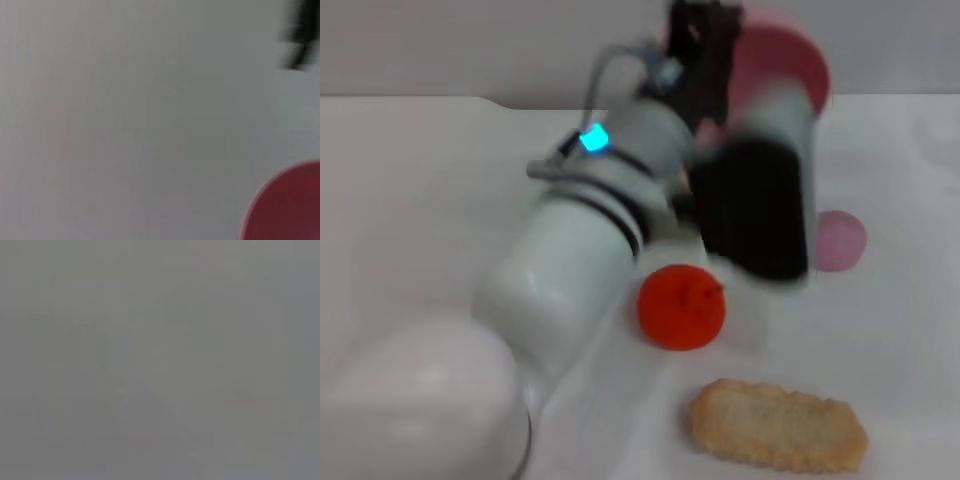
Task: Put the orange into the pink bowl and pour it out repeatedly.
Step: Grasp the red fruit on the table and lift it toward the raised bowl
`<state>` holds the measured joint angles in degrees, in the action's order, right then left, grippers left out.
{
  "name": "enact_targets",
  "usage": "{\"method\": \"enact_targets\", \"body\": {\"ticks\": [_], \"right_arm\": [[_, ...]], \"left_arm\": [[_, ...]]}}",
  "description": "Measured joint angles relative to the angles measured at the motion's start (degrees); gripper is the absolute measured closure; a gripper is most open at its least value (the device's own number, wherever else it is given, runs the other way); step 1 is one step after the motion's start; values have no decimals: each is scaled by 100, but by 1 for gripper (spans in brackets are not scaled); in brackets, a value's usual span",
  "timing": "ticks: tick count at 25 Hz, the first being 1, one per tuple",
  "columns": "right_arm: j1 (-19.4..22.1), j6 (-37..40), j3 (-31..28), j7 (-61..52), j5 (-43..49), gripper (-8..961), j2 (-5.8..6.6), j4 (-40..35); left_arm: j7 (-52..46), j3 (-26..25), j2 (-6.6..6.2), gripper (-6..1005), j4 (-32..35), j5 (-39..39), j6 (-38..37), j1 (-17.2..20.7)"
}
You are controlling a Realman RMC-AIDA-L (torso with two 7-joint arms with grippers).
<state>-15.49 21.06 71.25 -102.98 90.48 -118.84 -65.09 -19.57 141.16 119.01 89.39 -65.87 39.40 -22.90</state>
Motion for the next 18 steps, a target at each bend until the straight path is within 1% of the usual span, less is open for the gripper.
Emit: {"method": "enact_targets", "body": {"ticks": [1,2,5,8,9,10,11,12,14,18], "right_arm": [[0,146,10,-62,11,350,2,4],[0,303,10,-112,21,350,5,5],[0,805,11,-198,33,349,10,-1],[-27,1494,30,-263,54,349,15,-40],[-47,1743,54,-309,89,349,17,-63],[-61,1935,80,-404,165,348,20,-104],[-75,2102,118,-547,289,348,21,-159],[-86,2238,156,-737,470,347,21,-229],[-106,2472,258,-1227,938,347,21,-394],[-76,2812,456,-2177,1819,345,-6,-822]], "left_arm": [[-149,-363,-18,956,310,784,133,-40],[-149,-363,-18,956,310,784,133,-40],[-267,-942,-44,956,664,2004,203,-46],[-272,-1625,-56,956,896,3466,270,-35],[-262,-1745,-60,956,914,3727,307,-43],[-240,-1958,-65,956,923,4148,426,-75],[-162,-2363,-75,956,925,4816,805,-171],[-162,-2363,-75,956,925,4816,805,-171],[-33,-2617,-79,956,884,5126,1237,-276],[80,-3038,-68,956,623,5267,2047,-521]]}}
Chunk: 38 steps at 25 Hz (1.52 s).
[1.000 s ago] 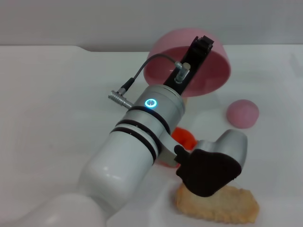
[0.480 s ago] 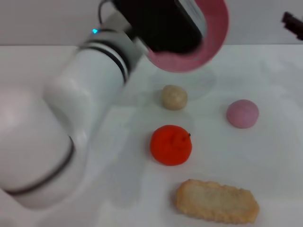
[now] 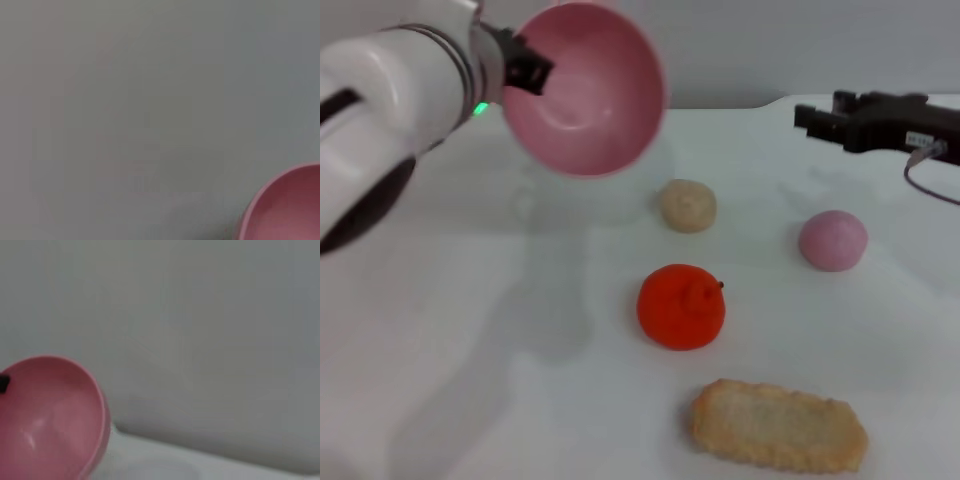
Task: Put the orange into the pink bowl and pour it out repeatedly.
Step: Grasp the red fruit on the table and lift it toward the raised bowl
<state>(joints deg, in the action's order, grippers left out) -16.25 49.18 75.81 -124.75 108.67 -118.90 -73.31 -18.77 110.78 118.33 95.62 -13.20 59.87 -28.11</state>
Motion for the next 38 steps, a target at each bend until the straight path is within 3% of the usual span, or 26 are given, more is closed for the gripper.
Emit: {"method": "enact_targets", "body": {"ticks": [7,15,23,31,38], "right_arm": [[-220,1358,202,-1729,1506,342,10,-475],[-415,1728,1095,-2155,1656,299,8,-426],[-638,1646,1380,-2312,1713,190,5,-193],[-951,1278,1880,-2477,1717,227,-10,275],[-1115,1145,1927,-2492,1719,260,-9,493]], "left_arm": [[377,-764,-11,956,-479,482,729,-320],[513,-900,-15,956,-1006,552,658,-579],[576,-900,-7,956,-1276,600,602,-797],[626,-899,-11,956,-1306,601,598,-850],[626,-880,-13,956,-1324,600,598,-853]]}}
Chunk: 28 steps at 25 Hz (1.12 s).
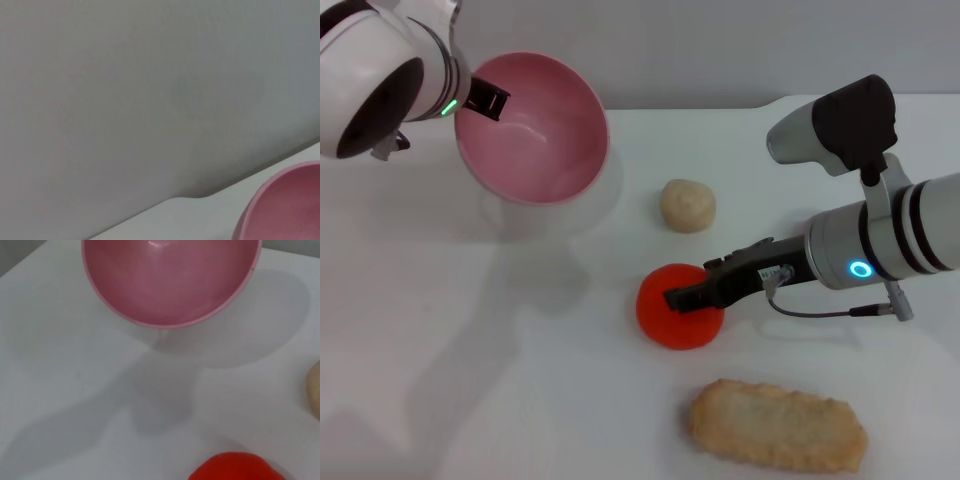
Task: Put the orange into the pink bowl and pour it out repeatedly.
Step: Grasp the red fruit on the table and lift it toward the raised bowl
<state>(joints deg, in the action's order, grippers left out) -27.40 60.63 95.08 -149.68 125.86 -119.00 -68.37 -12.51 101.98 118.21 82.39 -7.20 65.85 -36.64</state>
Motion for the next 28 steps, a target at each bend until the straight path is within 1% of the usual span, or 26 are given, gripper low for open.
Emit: {"method": "enact_targets", "body": {"ticks": [7,12,14,16,23,28], "right_arm": [[-210,-155,95,-24,-1,292,-9,424],[-536,-304,172,-199,-11,316,-10,988],[-633,-289,170,-322,-9,325,-4,1102],[-636,-248,169,-328,-1,334,9,1049],[-424,-197,170,-272,149,367,15,551],[-197,-170,127,-281,286,615,22,54]], "left_arm": [[56,16,0,956,-2,5,2,5],[131,13,3,956,-2,13,-5,5],[137,13,2,956,9,16,-7,10],[141,13,-2,956,36,17,-9,28],[196,-24,-4,956,21,42,-45,44],[197,-43,-9,956,-3,84,-150,46]]}}
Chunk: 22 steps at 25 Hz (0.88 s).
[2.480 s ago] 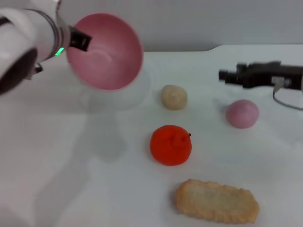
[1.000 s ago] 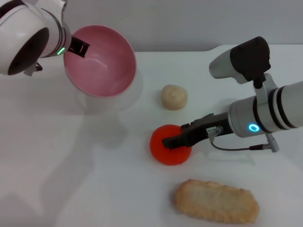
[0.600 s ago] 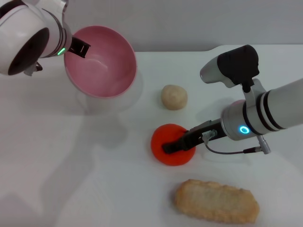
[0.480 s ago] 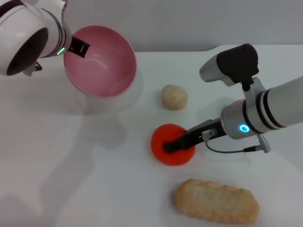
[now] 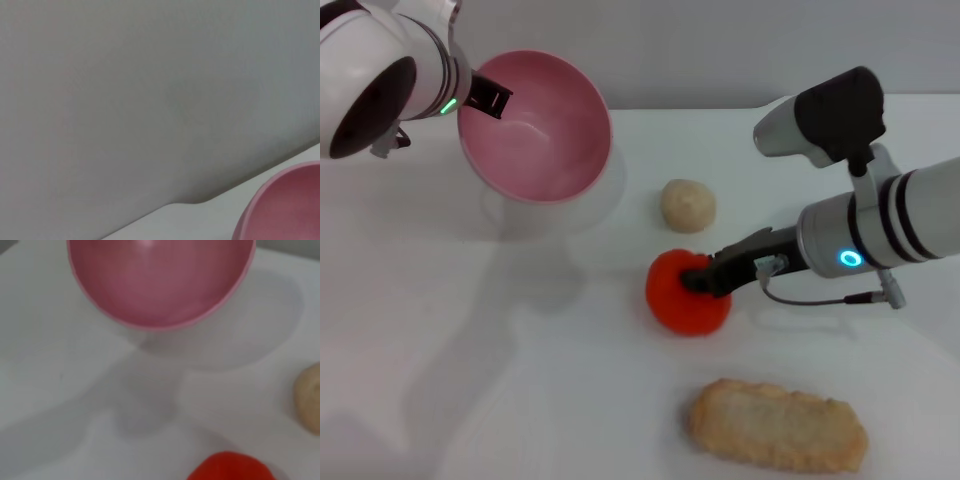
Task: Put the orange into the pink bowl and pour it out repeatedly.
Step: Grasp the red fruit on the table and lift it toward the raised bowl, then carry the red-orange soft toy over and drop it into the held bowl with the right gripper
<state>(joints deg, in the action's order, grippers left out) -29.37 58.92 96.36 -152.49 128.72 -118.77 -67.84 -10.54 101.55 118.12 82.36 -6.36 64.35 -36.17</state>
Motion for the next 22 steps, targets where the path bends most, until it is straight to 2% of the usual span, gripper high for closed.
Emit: {"method": "enact_targets", "body": {"ticks": [8,13,19,22], "right_arm": [[373,219,-213,-31,167,706,-20,-999],[465,488,-370,-33,169,755,-34,-1633],[432,657,-593,-34,171,800,-39,-2384],[370,640,-609,-24,172,823,-40,-2493]], "left_arm": [[110,-14,1,956,-87,148,-83,6],[150,-13,3,956,-145,271,-95,2],[287,116,30,956,-357,675,-246,-71],[334,215,39,956,-370,850,-277,-116]]}}
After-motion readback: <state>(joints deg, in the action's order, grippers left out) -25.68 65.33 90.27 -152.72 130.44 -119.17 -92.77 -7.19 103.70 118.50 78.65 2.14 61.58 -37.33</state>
